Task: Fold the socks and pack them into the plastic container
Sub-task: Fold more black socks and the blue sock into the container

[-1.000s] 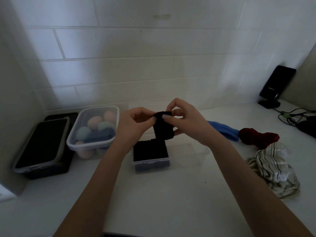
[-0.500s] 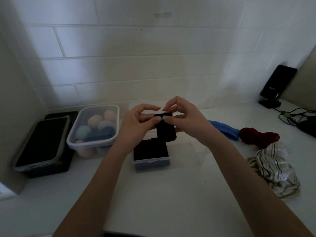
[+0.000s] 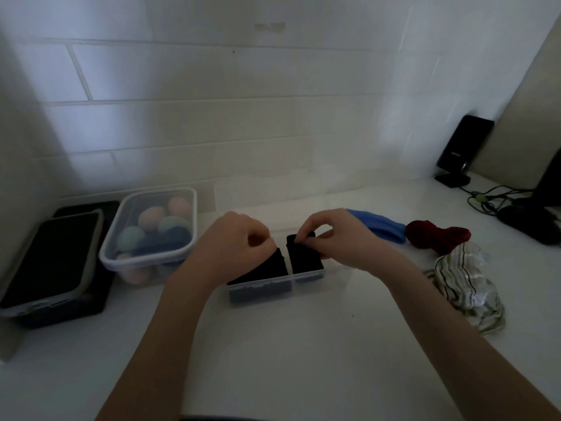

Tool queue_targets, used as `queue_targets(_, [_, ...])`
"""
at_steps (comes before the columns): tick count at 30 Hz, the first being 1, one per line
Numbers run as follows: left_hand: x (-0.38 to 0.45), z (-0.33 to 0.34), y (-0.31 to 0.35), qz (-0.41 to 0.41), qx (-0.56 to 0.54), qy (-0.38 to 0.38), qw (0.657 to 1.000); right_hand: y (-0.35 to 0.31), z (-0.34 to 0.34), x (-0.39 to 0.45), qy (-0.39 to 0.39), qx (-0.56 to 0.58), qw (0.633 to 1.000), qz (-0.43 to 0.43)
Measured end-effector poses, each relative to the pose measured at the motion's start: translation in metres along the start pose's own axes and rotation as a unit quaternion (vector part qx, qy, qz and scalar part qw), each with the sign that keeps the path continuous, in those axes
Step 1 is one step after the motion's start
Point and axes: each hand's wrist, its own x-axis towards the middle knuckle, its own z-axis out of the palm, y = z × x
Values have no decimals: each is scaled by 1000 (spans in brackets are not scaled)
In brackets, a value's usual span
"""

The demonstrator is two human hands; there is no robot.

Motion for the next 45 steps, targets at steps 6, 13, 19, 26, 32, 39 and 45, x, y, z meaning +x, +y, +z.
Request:
queue_targets(6, [0, -1, 2, -40, -4, -49, 998, -3, 6, 3, -79, -120, 989, 32])
queue_targets(13, [0, 0, -3, -54, -11, -112, 992, -9, 10, 3, -102, -234, 967, 16])
queue_targets(19, [0, 2, 1, -24, 49, -112, 992, -14, 11, 6, -128, -259, 957, -4])
queue_targets(26, [0, 3, 2, -18, 81, -116, 990, -14, 4, 6, -201, -238, 950, -8])
queue_targets(32, [1, 4, 5, 0, 63, -118, 991, -17, 12, 12, -179, -332, 926, -36])
queue_targets(39, [0, 5, 9, -12, 53, -116, 992, -18, 12, 11, -180, -324, 928, -33])
queue_targets(45, [-1, 3, 12, -20, 72, -138, 988, -18, 9, 11, -192, -331, 923, -48])
